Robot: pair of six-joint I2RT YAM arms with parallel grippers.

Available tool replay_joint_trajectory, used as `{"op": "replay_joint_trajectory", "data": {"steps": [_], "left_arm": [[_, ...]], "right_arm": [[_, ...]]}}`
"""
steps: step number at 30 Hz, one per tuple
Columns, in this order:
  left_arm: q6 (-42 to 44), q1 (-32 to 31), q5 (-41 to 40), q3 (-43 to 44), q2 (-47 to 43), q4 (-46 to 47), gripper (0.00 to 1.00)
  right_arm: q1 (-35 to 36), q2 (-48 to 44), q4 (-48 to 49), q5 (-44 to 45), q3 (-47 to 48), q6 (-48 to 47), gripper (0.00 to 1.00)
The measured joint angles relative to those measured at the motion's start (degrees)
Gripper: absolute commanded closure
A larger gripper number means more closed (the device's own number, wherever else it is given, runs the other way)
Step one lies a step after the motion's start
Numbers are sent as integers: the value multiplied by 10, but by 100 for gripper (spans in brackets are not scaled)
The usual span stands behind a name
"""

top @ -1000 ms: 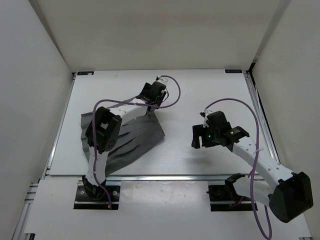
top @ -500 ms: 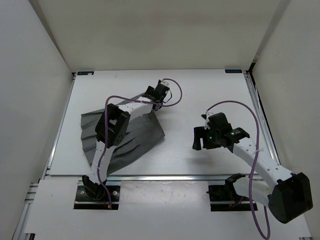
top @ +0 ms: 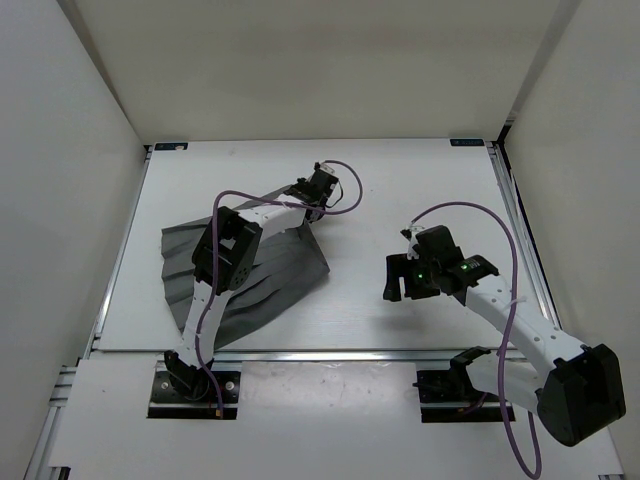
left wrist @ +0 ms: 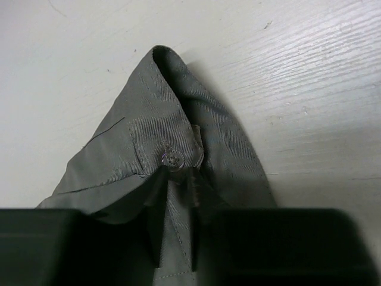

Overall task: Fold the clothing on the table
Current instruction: Flatten the skirt out

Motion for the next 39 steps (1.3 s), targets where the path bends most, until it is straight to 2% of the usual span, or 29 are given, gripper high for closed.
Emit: {"op": "replay_joint_trajectory", "data": {"steps": [2, 5, 6, 7, 8, 12, 13, 14, 15, 16, 17, 18, 20, 23, 25, 28, 32, 34, 36, 39], "left_arm": [[2, 0, -6, 0, 0, 0, 82], [5, 3, -9, 0, 0, -2, 82], [4, 5, -10, 0, 0, -2, 87], [3, 7, -10, 0, 0, -3, 97], [2, 7, -11, 0, 0, -2, 100], [3, 11, -10, 0, 0, -4, 99], [3, 11, -10, 0, 0, -4, 94], [3, 11, -10, 0, 0, -5, 68], [5, 10, -10, 0, 0, -6, 51], [5, 9, -10, 0, 0, -8, 46], [5, 9, -9, 0, 0, -9, 35], [6, 9, -9, 0, 0, -10, 29], [2, 7, -10, 1, 0, -13, 29], [-1, 5, -12, 18, 10, -24, 35], [-2, 4, -16, 28, 17, -28, 45], [0, 3, -26, 31, 24, -32, 53], [5, 3, -41, 31, 32, -35, 50], [5, 3, -47, 32, 35, -38, 52], [6, 3, -53, 32, 37, -38, 64], [10, 3, -64, 32, 37, -38, 91]], "right_arm": [[0, 0, 0, -4, 0, 1, 21], [2, 0, 2, -9, 0, 2, 21], [3, 0, 2, -10, 0, 2, 22], [4, 0, 2, -10, 0, 3, 22], [5, 0, 3, -11, 0, 3, 21], [7, 0, 9, -13, 0, 5, 22], [7, 0, 10, -13, 0, 5, 22], [7, 0, 11, -13, 0, 6, 22], [8, 0, 11, -13, 0, 7, 22], [8, 0, 11, -14, 0, 8, 22], [9, 0, 12, -14, 0, 8, 22], [9, 1, 12, -14, 0, 9, 21], [10, 2, 12, -14, 0, 10, 22], [9, 4, 13, -15, 0, 10, 22], [9, 4, 13, -16, -1, 10, 21], [8, 4, 13, -17, -1, 10, 22], [5, 4, 13, -19, -9, 10, 22], [3, 4, 13, -21, -11, 10, 21], [1, 4, 13, -23, -12, 10, 21], [-1, 4, 13, -24, -12, 10, 22]]}}
